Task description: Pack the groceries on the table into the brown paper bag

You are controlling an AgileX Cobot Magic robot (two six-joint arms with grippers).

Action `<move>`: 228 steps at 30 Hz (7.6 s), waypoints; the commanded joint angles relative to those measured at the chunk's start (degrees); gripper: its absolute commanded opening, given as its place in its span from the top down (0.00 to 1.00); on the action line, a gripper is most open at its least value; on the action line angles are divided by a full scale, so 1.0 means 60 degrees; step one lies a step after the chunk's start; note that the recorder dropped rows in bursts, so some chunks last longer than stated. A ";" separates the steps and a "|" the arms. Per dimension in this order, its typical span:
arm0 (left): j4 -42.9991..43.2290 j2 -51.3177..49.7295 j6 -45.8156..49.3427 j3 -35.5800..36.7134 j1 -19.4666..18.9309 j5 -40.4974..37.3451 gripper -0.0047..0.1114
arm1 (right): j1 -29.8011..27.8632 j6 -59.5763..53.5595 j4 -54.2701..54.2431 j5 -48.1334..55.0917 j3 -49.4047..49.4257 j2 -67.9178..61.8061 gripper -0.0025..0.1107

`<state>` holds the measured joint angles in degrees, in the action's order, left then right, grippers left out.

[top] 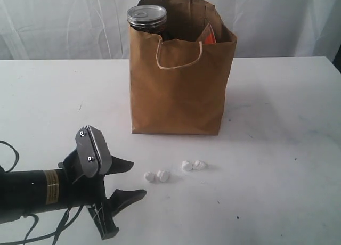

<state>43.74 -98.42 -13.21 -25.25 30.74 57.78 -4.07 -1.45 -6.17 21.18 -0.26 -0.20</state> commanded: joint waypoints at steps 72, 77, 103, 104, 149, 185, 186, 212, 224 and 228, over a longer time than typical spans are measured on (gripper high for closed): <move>-0.3547 0.0661 -0.0230 -0.6174 0.0219 -0.0374 0.96 | -0.0085 0.0147 0.0008 -0.0043 0.0043 0.0033 0.98; -0.3391 0.0010 -0.0263 -0.6939 0.0219 -0.1405 0.96 | -0.0085 0.0147 0.0008 -0.0043 0.0043 0.0033 0.98; -0.1274 -0.0158 -0.2722 -0.7048 0.0219 -0.1357 0.42 | -0.0085 0.0147 0.0008 -0.0043 0.0043 0.0033 0.98; -0.1274 -0.0158 -0.2819 -0.7048 0.0219 -0.1357 0.41 | -0.0085 0.0147 0.0008 -0.0043 0.0043 0.0033 0.98; -0.1240 0.4872 -0.3273 -0.5008 0.0219 -0.9226 0.96 | -0.0085 0.0147 0.0008 -0.0043 0.0043 0.0033 0.98; -0.0343 0.5906 -0.1788 -0.0206 0.0219 -0.5794 0.78 | -0.0085 0.0147 0.0008 -0.0043 0.0043 0.0033 0.98; -0.0343 0.5888 -0.1788 -0.0206 0.0219 -0.5794 0.64 | -0.0085 0.0147 0.0008 -0.0043 0.0043 0.0033 0.98; -0.1205 0.2432 -0.3292 -0.0206 0.0219 0.0250 0.38 | -0.0085 0.0147 0.0008 -0.0043 0.0043 0.0033 0.98; -0.1969 0.0826 -0.1149 -0.0560 0.0219 0.0916 0.38 | -0.0085 0.0147 0.0008 -0.0043 0.0043 0.0033 0.98; -0.1828 0.0014 -0.1051 -0.1055 0.0219 0.0934 0.38 | -0.0085 0.0147 0.0008 -0.0043 0.0043 0.0033 0.98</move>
<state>32.44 -95.59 -20.53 -29.95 32.11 62.71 -4.07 -0.65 -6.17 21.18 -0.26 -0.20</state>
